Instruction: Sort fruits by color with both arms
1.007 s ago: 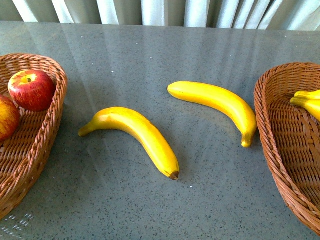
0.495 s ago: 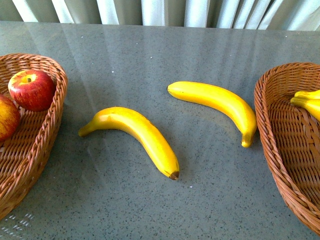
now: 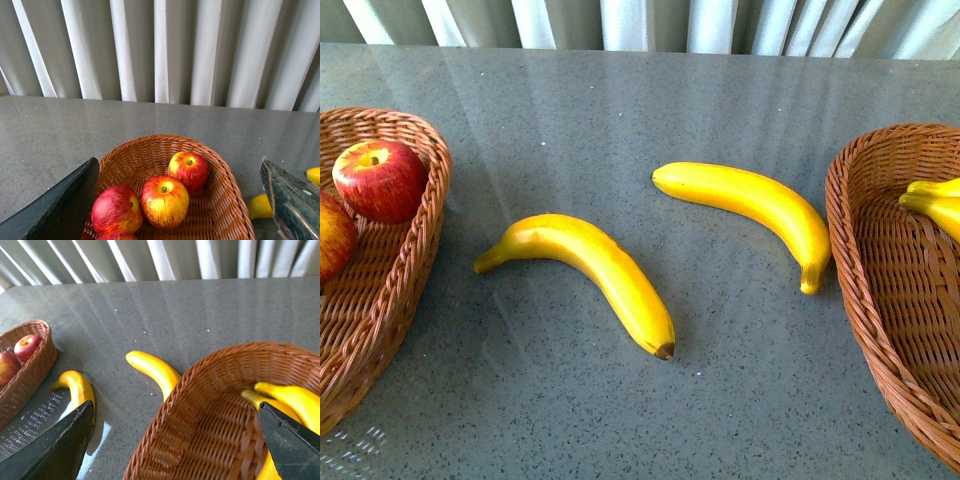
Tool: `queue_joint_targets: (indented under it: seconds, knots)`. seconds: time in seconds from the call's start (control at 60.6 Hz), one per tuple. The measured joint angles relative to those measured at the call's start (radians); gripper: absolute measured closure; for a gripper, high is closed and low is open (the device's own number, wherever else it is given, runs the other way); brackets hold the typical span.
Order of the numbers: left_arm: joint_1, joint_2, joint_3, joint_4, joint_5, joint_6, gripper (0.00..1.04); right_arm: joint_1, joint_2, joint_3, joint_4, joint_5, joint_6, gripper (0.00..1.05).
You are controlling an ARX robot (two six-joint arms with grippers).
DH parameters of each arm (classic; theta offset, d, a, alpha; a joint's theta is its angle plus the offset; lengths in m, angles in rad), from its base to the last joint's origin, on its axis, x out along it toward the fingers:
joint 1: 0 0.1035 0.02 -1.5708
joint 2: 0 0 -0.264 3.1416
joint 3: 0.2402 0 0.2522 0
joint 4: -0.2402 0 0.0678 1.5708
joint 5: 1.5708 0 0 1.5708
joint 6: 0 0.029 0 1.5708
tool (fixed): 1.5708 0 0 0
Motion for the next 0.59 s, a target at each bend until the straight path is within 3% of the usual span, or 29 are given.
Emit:
queue_joint_targets:
  seconds: [0.182,0.347,0.594]
  knots:
    - [0.000,0.000,0.000,0.000,0.000,0.000,0.09,0.245,0.253,0.156,-0.050,0.030,-0.053,0.09]
    - [0.000,0.000,0.000,0.000,0.000,0.000,0.09,0.446,0.438,0.259,-0.060,0.130,-0.133,0.09]
    - [0.000,0.000,0.000,0.000,0.000,0.000,0.09,0.570,0.608,0.338,-0.133,0.172,-0.283,0.09]
